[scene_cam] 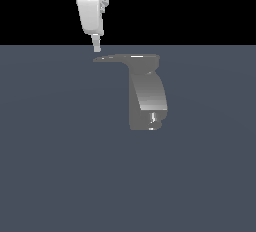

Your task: Turn on the faucet by rotating a designated handle.

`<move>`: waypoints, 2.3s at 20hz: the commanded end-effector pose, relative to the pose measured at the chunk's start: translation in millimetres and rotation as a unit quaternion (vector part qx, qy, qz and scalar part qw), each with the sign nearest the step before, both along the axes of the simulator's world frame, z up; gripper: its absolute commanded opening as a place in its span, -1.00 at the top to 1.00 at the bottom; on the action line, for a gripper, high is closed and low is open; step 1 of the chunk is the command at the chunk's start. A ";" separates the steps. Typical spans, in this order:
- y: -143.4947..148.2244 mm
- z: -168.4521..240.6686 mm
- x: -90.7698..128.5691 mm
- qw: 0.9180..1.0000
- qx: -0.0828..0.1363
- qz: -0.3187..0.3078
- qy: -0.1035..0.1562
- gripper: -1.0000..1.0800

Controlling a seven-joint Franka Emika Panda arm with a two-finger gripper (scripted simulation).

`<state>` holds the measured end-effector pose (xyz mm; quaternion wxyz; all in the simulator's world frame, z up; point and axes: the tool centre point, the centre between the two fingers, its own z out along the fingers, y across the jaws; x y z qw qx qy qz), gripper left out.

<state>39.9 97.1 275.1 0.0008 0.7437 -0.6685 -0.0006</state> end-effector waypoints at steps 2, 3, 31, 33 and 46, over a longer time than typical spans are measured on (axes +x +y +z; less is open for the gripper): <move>-7.6 -10.2 16.1 0.999 -0.001 -0.038 -0.001 1.00; -9.7 -12.6 20.0 0.999 -0.001 -0.047 -0.001 1.00; -19.8 -27.2 9.2 0.995 0.000 -0.103 -0.001 1.00; -18.8 -27.2 3.5 0.995 0.000 -0.103 -0.001 1.00; -13.0 -27.1 -35.4 0.995 0.000 -0.103 -0.001 1.00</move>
